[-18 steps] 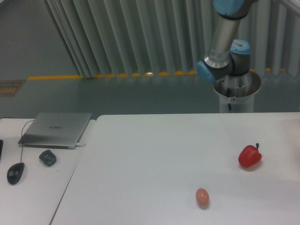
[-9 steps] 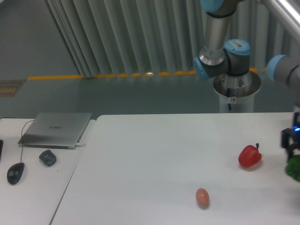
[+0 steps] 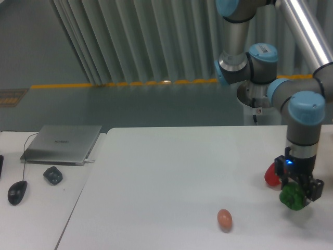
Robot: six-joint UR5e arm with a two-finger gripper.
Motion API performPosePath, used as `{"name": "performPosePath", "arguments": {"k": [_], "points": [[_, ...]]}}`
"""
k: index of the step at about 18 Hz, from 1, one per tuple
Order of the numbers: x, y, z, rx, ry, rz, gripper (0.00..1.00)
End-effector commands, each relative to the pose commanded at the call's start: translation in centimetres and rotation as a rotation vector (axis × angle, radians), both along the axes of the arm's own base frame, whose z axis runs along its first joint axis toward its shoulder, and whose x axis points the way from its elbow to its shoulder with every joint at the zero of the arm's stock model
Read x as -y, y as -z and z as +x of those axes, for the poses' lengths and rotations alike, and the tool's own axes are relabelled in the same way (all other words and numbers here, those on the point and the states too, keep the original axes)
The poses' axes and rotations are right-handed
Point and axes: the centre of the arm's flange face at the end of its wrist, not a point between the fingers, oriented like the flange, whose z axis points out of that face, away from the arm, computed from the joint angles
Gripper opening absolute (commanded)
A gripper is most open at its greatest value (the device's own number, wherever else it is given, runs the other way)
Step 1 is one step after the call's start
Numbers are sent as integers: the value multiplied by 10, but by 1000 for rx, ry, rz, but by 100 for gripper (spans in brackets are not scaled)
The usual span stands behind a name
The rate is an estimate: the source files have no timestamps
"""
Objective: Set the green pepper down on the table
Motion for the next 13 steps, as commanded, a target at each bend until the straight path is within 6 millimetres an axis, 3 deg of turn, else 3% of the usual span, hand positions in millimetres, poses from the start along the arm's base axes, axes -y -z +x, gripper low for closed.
{"name": "performPosePath", "arguments": {"k": [1, 3, 5, 13], "points": [[0, 2, 0, -1, 1, -6, 55], [1, 1, -1, -7, 0, -8, 89], [-1, -4, -3, -17, 9, -3, 100], [-1, -46, -10, -72, 6, 39, 100]]}}
